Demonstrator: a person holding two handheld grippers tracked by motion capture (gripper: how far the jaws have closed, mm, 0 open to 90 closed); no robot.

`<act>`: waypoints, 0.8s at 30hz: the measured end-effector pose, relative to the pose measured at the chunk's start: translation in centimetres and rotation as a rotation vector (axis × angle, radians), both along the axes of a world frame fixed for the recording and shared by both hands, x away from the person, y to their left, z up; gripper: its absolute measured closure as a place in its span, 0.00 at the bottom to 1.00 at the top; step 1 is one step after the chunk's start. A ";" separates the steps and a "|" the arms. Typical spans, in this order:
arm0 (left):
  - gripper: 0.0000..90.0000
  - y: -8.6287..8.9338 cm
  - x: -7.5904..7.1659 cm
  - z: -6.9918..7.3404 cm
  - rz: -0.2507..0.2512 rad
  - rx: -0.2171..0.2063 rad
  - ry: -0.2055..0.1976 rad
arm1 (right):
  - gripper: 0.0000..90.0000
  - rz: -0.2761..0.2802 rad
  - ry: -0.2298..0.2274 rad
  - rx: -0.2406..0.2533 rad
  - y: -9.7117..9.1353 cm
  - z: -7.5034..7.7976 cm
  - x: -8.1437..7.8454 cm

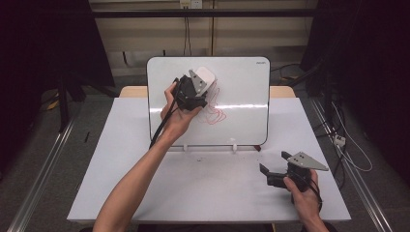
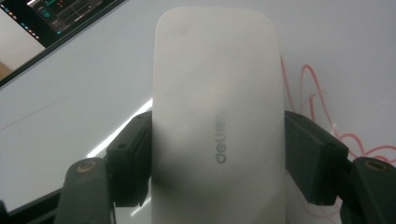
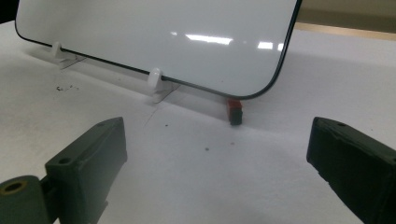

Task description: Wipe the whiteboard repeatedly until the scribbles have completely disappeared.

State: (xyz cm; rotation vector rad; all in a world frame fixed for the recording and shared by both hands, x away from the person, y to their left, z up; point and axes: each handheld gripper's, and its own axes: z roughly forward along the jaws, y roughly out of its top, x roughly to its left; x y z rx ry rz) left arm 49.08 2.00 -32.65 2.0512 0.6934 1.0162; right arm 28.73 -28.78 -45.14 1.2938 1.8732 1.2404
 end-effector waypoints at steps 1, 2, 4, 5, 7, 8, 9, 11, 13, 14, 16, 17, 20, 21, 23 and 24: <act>0.35 0.0 0.0 0.0 -0.003 -0.005 -0.001 | 0.06 0.000 0.000 0.000 0.0 0.0 0.0; 0.35 0.0 0.1 -0.1 -0.004 -0.012 -0.005 | 0.06 0.001 -0.001 -0.002 0.0 0.0 0.0; 0.35 0.1 0.0 -0.3 -0.009 -0.015 -0.020 | 0.06 0.001 -0.003 -0.001 0.0 0.0 -0.1; 0.35 0.2 0.0 -0.4 -0.012 -0.023 -0.027 | 0.06 0.001 -0.002 0.000 0.0 0.0 -0.1; 0.35 0.3 0.0 -0.7 -0.024 -0.034 -0.045 | 0.06 -0.001 -0.002 0.002 0.0 0.1 -0.1; 0.35 0.5 0.0 -0.8 -0.032 -0.038 -0.051 | 0.06 -0.003 -0.002 0.001 0.0 0.0 -0.1; 0.35 0.5 0.1 -0.9 -0.036 -0.045 -0.057 | 0.06 -0.002 -0.001 0.000 0.0 0.0 -0.1; 0.35 0.7 0.1 -1.1 -0.046 -0.055 -0.073 | 0.06 -0.002 -0.001 0.000 0.0 0.0 0.0; 0.34 0.8 0.1 -1.3 -0.055 -0.065 -0.085 | 0.06 -0.002 -0.002 0.002 0.0 0.0 0.0; 0.34 0.8 0.1 -1.4 -0.057 -0.067 -0.090 | 0.06 -0.003 -0.002 0.000 0.0 0.0 0.0; 0.35 0.8 0.0 -1.4 -0.054 -0.068 -0.090 | 0.06 -0.001 -0.002 -0.001 0.1 0.0 0.0; 0.35 0.8 0.0 -1.3 -0.053 -0.063 -0.086 | 0.06 -0.001 -0.003 -0.002 0.1 0.0 0.0; 0.35 0.7 0.0 -1.4 -0.051 -0.063 -0.093 | 0.06 0.000 -0.002 -0.002 0.1 0.0 0.0; 0.35 0.7 0.0 -1.4 -0.050 -0.063 -0.094 | 0.06 0.001 -0.001 0.000 0.1 0.0 0.0; 0.35 0.6 0.0 -1.4 -0.048 -0.058 -0.095 | 0.06 -0.001 0.000 -0.001 0.1 0.0 0.0; 0.35 0.6 0.0 -1.4 -0.047 -0.058 -0.096 | 0.06 -0.001 0.000 0.000 0.1 0.0 0.0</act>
